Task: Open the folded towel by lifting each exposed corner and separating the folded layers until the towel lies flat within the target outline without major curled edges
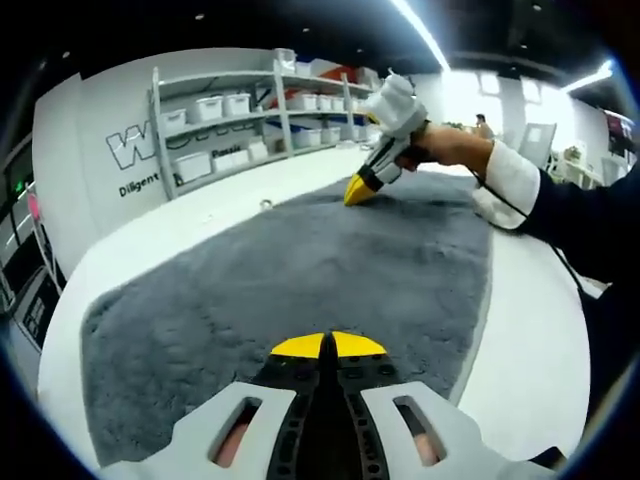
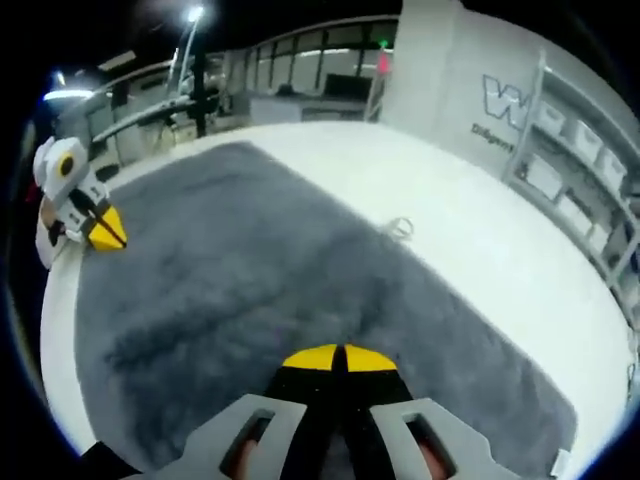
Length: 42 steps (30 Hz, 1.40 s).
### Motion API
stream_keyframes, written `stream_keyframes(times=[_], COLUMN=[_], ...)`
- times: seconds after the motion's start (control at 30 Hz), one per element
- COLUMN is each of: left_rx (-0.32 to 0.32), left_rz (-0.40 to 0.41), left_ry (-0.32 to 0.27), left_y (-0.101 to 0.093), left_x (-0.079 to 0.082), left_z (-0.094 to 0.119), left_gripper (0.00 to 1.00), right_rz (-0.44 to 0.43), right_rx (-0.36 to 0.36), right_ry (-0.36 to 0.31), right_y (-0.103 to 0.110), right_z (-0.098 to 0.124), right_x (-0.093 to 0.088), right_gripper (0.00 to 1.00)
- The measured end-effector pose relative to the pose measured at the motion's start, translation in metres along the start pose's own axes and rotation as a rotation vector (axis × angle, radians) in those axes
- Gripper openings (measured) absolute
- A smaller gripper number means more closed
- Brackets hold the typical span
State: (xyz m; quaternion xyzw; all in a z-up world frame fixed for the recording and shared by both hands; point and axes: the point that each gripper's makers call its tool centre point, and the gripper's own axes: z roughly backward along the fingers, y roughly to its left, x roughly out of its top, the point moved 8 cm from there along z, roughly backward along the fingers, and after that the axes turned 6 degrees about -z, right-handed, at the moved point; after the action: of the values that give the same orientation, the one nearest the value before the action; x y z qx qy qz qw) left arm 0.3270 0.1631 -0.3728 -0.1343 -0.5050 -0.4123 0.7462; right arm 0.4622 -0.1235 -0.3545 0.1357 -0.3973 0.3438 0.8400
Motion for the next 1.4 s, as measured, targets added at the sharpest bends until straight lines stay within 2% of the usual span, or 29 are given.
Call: stream_keyframes(times=[0.1,0.27,0.43,0.57,0.6,0.67,0.77,1.0,1.23,1.3,1.4], left_rx=[0.011,-0.004,-0.022,-0.040,-0.042,-0.045,-0.048,-0.040,-0.033,-0.036,-0.051], left_rz=[-0.004,-0.007,-0.005,-0.004,-0.009,-0.020,-0.016,-0.025,-0.025,-0.024,-0.010], left_ry=[-0.012,-0.040,-0.039,-0.024,-0.016,-0.011,-0.013,-0.020,-0.039,-0.037,-0.034], left_y=[0.002,-0.004,-0.010,-0.014,-0.014,-0.015,-0.014,-0.006,-0.003,-0.003,-0.003], left_x=[0.001,0.005,0.006,0.004,0.003,0.003,0.003,0.004,0.006,0.005,0.004], left_z=[0.002,0.002,0.000,-0.002,-0.003,-0.004,-0.004,-0.003,-0.002,-0.002,-0.003], left_gripper=[0.01,0.01,0.01,0.01,0.01,0.01,0.01,0.02,0.02,0.02,0.02], right_rz=[-0.013,-0.050,-0.084,-0.096,-0.092,-0.126,-0.114,-0.112,-0.123,-0.113,-0.132], right_rx=[-0.011,-0.116,-0.128,-0.166,-0.161,-0.158,-0.203,-0.180,-0.272,-0.298,-0.282], right_ry=[-0.019,-0.011,-0.003,0.054,0.027,0.021,0.025,0.007,-0.049,-0.042,-0.019], right_y=[-0.007,-0.031,-0.043,-0.053,-0.053,-0.055,-0.060,-0.057,-0.073,-0.077,-0.081], right_z=[0.006,0.018,0.021,0.017,0.017,0.019,0.021,0.024,0.031,0.030,0.024], right_x=[0.000,-0.010,-0.022,-0.031,-0.031,-0.032,-0.034,-0.030,-0.031,-0.035,-0.042], right_gripper=[0.00,0.00,0.00,0.00,0.00,0.00,0.00,0.00,0.00,0.00,0.00])
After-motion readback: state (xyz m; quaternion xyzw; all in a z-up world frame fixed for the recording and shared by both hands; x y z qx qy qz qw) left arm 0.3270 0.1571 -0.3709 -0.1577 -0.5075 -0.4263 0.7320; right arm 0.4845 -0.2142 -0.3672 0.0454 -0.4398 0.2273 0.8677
